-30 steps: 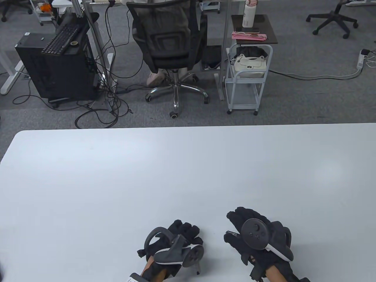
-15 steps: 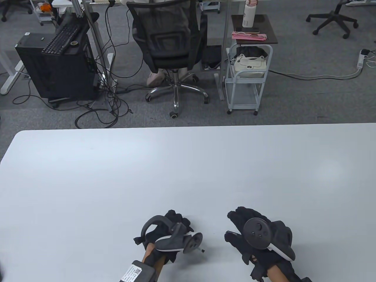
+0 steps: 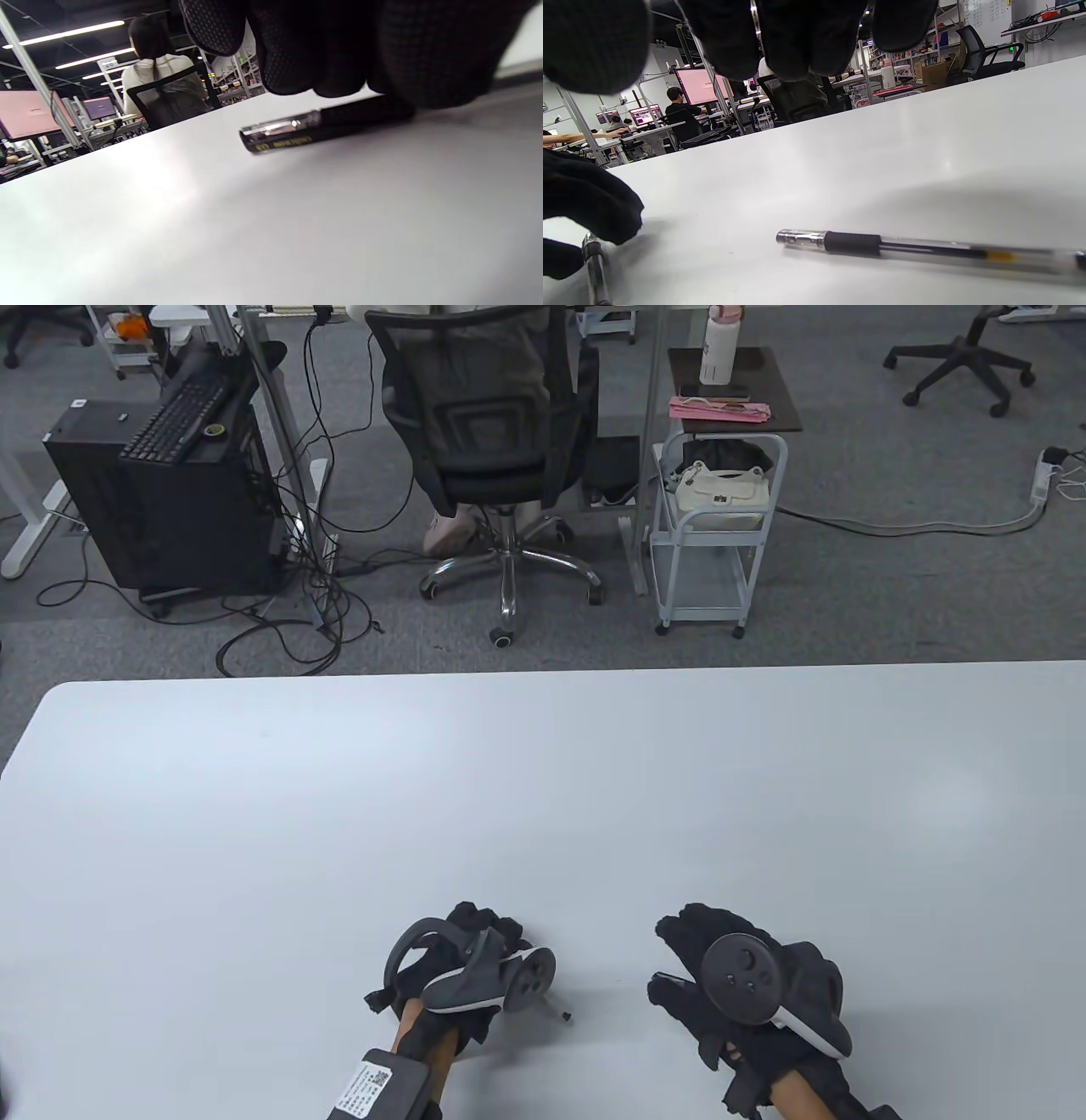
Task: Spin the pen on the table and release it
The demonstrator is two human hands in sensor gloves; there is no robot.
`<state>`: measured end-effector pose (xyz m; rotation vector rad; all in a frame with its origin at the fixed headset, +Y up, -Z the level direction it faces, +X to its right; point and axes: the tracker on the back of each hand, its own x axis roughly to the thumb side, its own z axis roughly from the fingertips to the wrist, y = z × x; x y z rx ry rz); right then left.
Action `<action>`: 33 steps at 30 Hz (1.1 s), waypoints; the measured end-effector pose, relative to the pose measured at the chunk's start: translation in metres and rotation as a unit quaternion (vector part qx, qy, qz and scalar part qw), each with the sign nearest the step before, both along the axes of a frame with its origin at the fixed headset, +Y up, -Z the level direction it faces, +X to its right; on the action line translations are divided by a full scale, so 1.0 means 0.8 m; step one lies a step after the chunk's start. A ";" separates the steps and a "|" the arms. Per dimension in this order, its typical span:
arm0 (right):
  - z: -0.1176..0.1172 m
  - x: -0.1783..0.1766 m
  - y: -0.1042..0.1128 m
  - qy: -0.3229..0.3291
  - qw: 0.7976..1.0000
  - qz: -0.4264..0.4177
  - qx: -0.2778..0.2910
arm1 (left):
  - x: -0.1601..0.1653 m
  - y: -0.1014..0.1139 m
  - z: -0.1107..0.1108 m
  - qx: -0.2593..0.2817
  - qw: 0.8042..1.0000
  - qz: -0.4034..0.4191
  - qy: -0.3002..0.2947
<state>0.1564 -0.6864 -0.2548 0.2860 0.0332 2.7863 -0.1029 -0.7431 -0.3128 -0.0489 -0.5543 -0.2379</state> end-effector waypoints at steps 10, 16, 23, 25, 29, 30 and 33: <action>-0.001 -0.002 0.000 0.005 1.000 0.005 -0.004 | -0.002 0.000 -0.006 0.002 0.999 -0.036 0.036; -0.001 -0.001 0.000 0.005 1.000 0.004 -0.005 | -0.002 -0.001 -0.011 -0.009 0.997 -0.023 0.067; -0.001 0.000 0.000 0.003 1.000 0.001 -0.005 | -0.034 0.028 0.003 0.010 0.994 0.041 0.101; -0.002 0.001 0.000 0.001 1.000 -0.001 -0.007 | -0.038 0.043 0.012 0.026 0.992 0.068 0.099; -0.004 0.006 -0.001 -0.007 1.000 -0.003 -0.012 | -0.041 0.081 0.038 0.074 0.983 0.143 0.088; -0.005 0.007 -0.001 -0.009 1.000 -0.004 -0.014 | -0.041 0.087 0.042 0.079 0.980 0.159 0.085; -0.008 0.012 0.000 -0.023 1.000 0.000 -0.018 | -0.044 0.104 0.059 0.105 0.966 0.222 0.078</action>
